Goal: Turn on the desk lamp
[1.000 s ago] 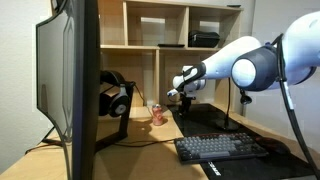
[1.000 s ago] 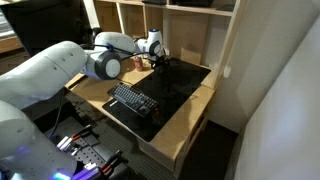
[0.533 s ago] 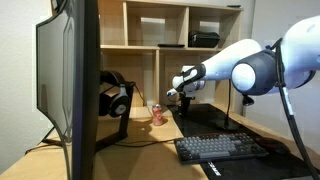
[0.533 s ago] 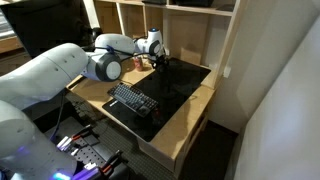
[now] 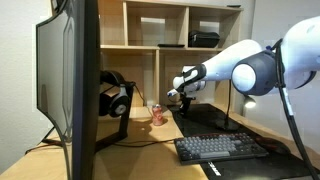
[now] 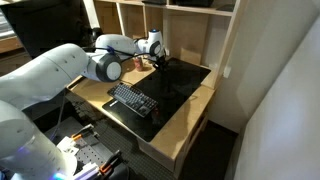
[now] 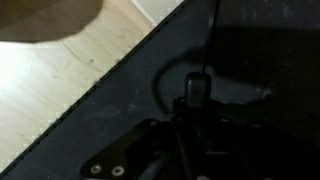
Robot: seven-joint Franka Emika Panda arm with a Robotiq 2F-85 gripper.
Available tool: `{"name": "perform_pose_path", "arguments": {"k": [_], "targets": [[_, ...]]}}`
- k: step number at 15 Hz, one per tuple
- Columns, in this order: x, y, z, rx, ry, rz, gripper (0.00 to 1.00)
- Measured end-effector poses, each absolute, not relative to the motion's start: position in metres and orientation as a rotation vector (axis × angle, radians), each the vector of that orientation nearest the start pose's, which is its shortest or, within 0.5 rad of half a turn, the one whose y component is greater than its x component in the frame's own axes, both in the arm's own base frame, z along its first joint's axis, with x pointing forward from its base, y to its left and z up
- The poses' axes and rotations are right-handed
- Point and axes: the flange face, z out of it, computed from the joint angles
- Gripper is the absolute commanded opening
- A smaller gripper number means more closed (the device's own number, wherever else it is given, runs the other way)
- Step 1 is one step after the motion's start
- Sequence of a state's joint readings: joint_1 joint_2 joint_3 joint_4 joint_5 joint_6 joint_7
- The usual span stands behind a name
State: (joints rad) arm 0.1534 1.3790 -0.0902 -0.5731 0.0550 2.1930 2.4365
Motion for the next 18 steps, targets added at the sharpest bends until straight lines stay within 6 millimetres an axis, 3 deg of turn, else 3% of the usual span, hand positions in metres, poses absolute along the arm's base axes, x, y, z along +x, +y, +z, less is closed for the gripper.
{"name": "perform_pose_path", "arguments": {"k": [3, 4, 5, 9, 13, 18], "targets": [[0.818, 0.099, 0.164, -1.169, 2.672, -0.156, 0.05], [0.818, 0.099, 0.164, -1.169, 2.672, -0.156, 0.45], [0.818, 0.099, 0.164, -1.169, 2.672, -0.156, 0.46], [0.821, 0.096, 0.173, -1.152, 2.661, -0.159, 0.73], [0.828, 0.080, 0.213, -1.131, 2.640, -0.156, 0.98], [0.828, 0.052, 0.286, -1.282, 2.555, 0.049, 1.00]]}}
